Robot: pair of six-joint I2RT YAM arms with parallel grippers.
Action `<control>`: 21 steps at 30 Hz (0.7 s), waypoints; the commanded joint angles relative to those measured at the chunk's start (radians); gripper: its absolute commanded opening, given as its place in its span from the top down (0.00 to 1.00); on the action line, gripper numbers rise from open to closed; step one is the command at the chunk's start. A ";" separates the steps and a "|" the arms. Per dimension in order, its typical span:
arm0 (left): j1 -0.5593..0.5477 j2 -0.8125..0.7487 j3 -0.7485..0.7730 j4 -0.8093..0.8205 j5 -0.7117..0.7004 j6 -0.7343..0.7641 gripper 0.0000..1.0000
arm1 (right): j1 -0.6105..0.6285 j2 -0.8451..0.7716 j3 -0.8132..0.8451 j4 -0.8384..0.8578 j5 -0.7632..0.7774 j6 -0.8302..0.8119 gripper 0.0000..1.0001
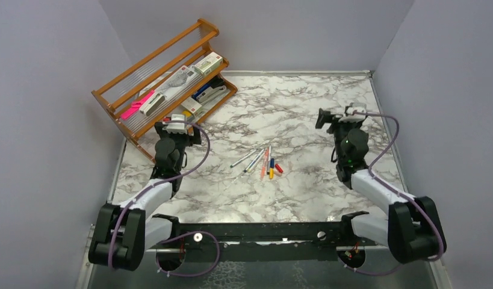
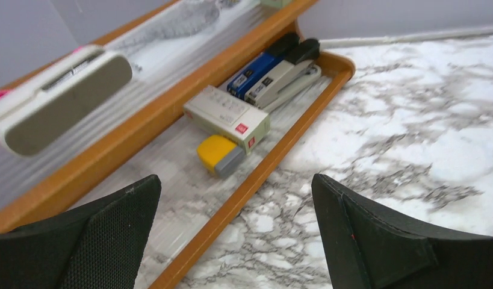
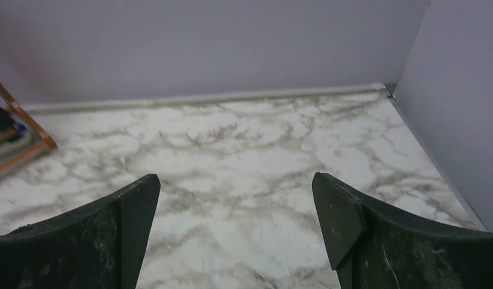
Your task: Insert the pens into the pen caps
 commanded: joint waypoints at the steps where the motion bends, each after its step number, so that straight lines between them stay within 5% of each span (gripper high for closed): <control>1: -0.010 -0.116 0.185 -0.494 -0.011 -0.142 0.01 | -0.008 -0.118 0.250 -0.617 -0.024 0.205 0.00; 5: -0.032 -0.097 0.376 -0.812 -0.032 -0.318 0.01 | -0.008 -0.105 0.500 -1.007 -0.233 0.271 0.00; 8: -0.078 0.000 0.561 -1.098 -0.134 -0.393 0.01 | -0.008 -0.117 0.553 -1.108 -0.336 0.281 0.00; 15: -0.244 0.097 0.632 -1.155 -0.251 -0.352 0.01 | -0.008 -0.167 0.583 -1.219 -0.265 0.400 0.01; 16: -0.250 0.105 0.637 -1.155 -0.229 -0.367 0.01 | -0.008 -0.165 0.584 -1.226 -0.297 0.401 0.09; 19: -0.276 0.139 0.656 -1.149 -0.167 -0.401 0.05 | -0.008 -0.159 0.561 -1.244 -0.350 0.413 0.69; 21: -0.306 0.175 0.678 -1.151 -0.155 -0.409 0.35 | -0.008 -0.139 0.548 -1.273 -0.373 0.407 0.96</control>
